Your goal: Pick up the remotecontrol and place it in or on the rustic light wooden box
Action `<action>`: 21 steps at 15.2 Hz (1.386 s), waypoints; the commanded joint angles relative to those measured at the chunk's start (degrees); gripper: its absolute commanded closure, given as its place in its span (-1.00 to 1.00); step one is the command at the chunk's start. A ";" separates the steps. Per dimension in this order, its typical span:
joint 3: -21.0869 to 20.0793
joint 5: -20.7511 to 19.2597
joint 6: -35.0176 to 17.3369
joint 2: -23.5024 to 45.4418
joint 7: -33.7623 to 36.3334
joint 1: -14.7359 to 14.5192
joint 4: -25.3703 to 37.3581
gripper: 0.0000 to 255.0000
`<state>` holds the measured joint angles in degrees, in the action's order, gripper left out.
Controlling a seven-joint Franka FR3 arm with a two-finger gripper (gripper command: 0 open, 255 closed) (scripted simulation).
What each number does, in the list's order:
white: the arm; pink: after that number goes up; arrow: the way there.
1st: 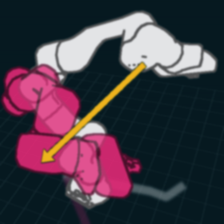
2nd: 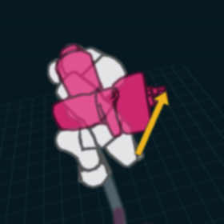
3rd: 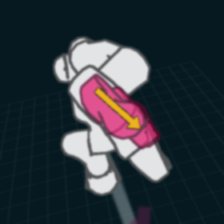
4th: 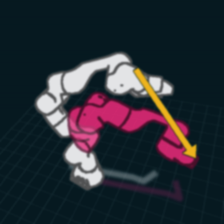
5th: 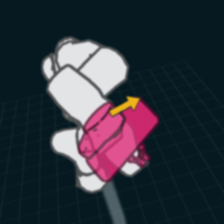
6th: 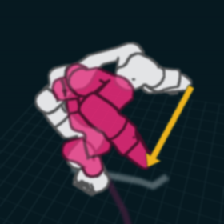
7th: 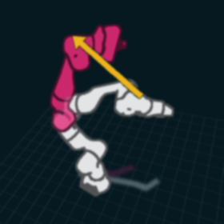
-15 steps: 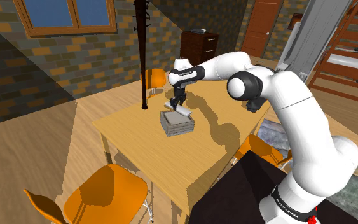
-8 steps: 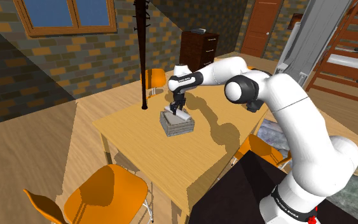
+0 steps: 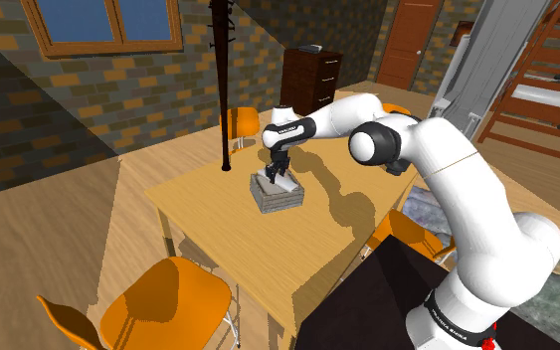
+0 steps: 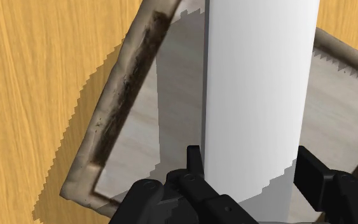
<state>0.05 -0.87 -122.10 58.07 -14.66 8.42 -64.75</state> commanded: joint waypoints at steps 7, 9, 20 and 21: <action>0.00 0.00 -0.07 0.00 0.00 -0.01 -0.10 -1.00; 0.00 0.00 -0.03 0.02 0.00 0.00 -0.05 -1.00; -0.02 0.02 4.05 -4.36 -0.01 -0.05 -0.35 -1.00; -0.02 0.02 4.05 -4.36 -0.01 -0.05 -0.35 -1.00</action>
